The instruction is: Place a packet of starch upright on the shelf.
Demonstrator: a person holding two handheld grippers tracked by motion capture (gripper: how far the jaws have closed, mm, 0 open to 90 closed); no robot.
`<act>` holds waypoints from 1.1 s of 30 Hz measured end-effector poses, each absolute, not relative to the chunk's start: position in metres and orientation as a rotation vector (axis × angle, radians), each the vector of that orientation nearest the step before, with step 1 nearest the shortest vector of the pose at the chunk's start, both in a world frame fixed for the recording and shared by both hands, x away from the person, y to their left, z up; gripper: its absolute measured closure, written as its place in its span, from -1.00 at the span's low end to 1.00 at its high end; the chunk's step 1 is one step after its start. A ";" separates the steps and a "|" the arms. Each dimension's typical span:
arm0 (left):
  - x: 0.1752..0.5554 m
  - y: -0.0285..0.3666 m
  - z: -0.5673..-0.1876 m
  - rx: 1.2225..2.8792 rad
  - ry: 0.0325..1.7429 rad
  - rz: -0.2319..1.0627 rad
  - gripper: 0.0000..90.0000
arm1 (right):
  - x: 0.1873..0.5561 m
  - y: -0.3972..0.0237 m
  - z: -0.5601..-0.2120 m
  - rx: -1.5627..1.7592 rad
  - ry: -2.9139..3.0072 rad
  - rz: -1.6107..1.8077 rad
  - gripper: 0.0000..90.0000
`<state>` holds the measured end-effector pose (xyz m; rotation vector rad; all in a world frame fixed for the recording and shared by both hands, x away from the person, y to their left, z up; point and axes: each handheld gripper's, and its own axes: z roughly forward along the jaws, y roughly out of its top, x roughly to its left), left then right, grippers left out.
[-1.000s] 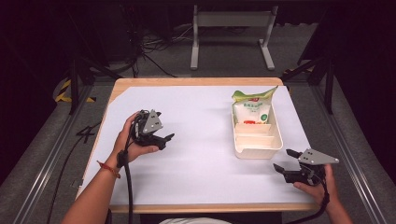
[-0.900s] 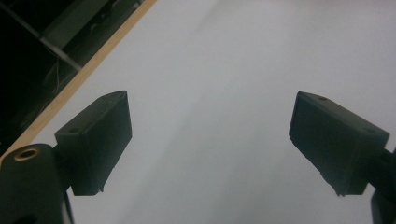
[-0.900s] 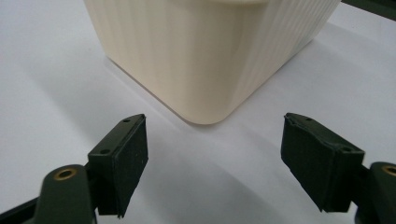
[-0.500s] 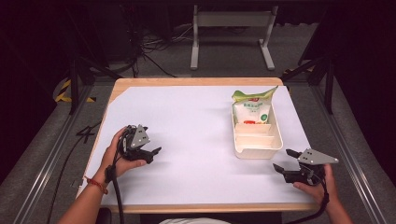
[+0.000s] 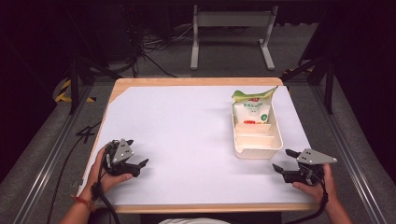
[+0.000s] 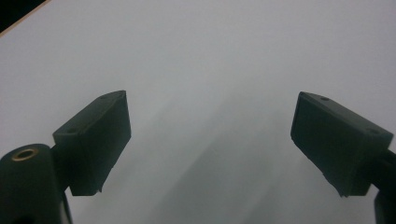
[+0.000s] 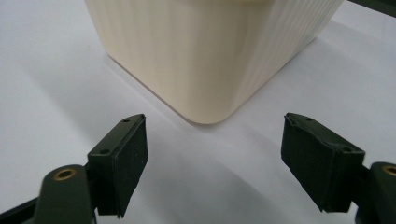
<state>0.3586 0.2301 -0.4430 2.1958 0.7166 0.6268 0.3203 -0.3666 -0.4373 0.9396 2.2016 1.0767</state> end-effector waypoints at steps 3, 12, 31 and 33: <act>0.353 0.239 -0.445 2.145 0.758 0.603 -0.71 | 0.321 -0.366 -0.438 0.938 2.208 1.071 -0.49; 0.340 0.258 -0.455 2.020 0.845 0.541 -0.76 | 0.323 -0.365 -0.437 0.929 2.206 1.069 -0.50; 0.340 0.257 -0.453 2.009 0.841 0.558 -0.82 | 0.325 -0.364 -0.436 0.916 2.208 1.076 -0.51; 0.341 0.256 -0.453 2.005 0.838 0.563 -0.81 | 0.325 -0.364 -0.436 0.917 2.207 1.075 -0.51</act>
